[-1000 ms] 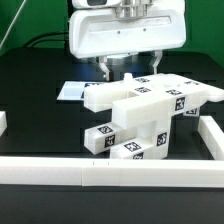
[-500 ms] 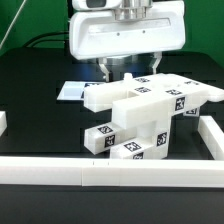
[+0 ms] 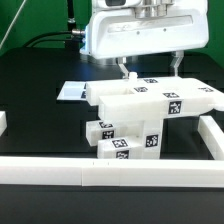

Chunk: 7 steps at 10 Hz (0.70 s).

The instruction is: Assemble chair

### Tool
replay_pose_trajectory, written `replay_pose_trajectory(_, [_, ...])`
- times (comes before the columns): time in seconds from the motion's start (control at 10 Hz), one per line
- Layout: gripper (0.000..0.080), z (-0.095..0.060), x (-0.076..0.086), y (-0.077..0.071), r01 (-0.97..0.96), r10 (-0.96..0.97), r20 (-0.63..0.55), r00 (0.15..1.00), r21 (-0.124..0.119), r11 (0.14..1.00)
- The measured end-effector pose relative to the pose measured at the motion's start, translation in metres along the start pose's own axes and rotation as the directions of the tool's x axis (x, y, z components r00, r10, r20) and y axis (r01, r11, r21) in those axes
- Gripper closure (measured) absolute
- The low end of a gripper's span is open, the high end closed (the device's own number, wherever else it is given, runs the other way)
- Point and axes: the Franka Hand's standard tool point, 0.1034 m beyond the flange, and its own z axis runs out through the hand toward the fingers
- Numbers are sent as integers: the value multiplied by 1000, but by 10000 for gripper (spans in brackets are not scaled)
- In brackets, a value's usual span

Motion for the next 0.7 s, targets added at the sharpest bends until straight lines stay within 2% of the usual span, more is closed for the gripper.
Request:
replay_pose_trajectory(0.2, [151,3,4,-5,-13,13,-1,1000,2,1000])
replay_pose_trajectory(0.4, [151,3,-9,-2,-25,25,13,1000,2,1000])
replay_pose_trajectory(0.5, [151,4,-19,-8,-72,72,25,997,3,997])
replay_pose_trajectory(0.6, [151,9,-28,-23,-128,128,38,991,5,992])
replay_pose_trajectory(0.7, [151,13,-30,-41,-160,160,47,986,3,987])
